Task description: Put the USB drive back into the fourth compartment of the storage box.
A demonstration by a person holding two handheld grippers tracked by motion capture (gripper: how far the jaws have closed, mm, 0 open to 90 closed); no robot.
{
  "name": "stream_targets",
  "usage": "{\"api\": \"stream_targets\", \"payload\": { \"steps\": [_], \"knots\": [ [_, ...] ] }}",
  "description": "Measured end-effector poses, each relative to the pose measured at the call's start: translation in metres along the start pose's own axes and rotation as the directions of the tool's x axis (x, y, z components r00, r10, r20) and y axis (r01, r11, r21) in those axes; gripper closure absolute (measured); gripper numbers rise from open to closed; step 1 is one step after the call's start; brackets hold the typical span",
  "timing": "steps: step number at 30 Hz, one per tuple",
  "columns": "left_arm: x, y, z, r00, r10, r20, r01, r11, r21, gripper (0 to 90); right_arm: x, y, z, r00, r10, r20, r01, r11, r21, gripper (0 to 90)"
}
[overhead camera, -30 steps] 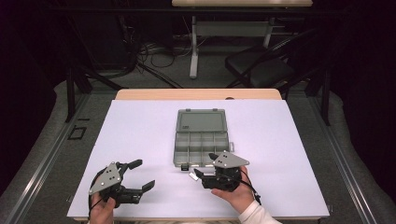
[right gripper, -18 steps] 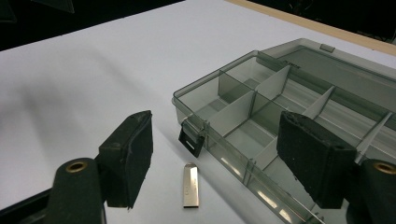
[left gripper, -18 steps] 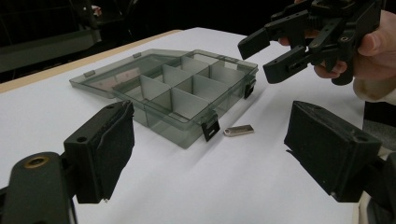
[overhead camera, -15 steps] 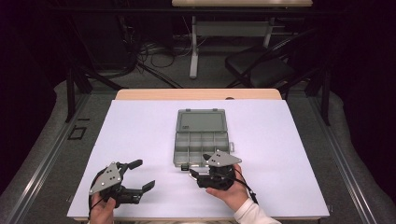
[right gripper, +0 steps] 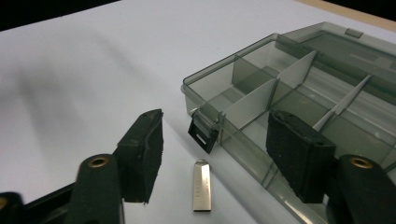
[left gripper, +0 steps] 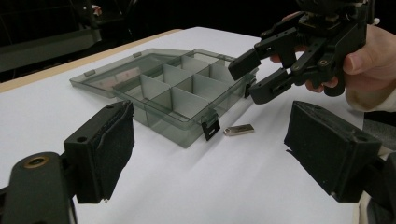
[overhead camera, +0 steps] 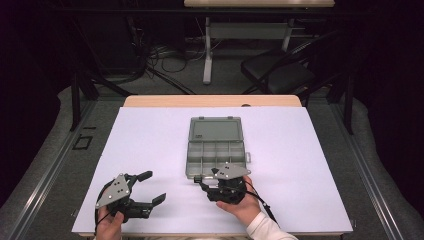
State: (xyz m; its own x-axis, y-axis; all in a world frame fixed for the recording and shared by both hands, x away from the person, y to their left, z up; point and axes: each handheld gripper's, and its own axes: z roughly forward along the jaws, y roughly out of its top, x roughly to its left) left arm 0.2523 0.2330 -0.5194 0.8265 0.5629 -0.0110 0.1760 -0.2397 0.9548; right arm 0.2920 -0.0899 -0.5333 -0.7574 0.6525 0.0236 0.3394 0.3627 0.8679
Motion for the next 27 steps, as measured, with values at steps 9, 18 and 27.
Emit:
{"api": "stream_targets", "payload": {
  "steps": [9, 18, 27],
  "knots": [
    [0.0, 0.0, 0.0, 1.0, -0.001, 0.0, 0.001, 1.0, -0.001, 15.8, 0.002, -0.003, 0.005, 0.9998, -0.003, -0.022, 0.004, 0.999, 0.035, 47.9],
    [0.0, 0.0, 0.0, 1.0, -0.002, -0.001, 0.002, 1.0, 0.001, 15.8, 0.003, -0.009, 0.008, 0.9997, -0.009, -0.024, 0.011, 0.998, 0.063, 52.5],
    [0.0, 0.0, 0.0, 1.0, -0.003, -0.001, 0.003, 1.0, 0.0, 15.8, 0.004, -0.014, 0.01, 0.9996, 0.008, -0.026, -0.006, 0.998, 0.07, 54.1]
  ]
}}
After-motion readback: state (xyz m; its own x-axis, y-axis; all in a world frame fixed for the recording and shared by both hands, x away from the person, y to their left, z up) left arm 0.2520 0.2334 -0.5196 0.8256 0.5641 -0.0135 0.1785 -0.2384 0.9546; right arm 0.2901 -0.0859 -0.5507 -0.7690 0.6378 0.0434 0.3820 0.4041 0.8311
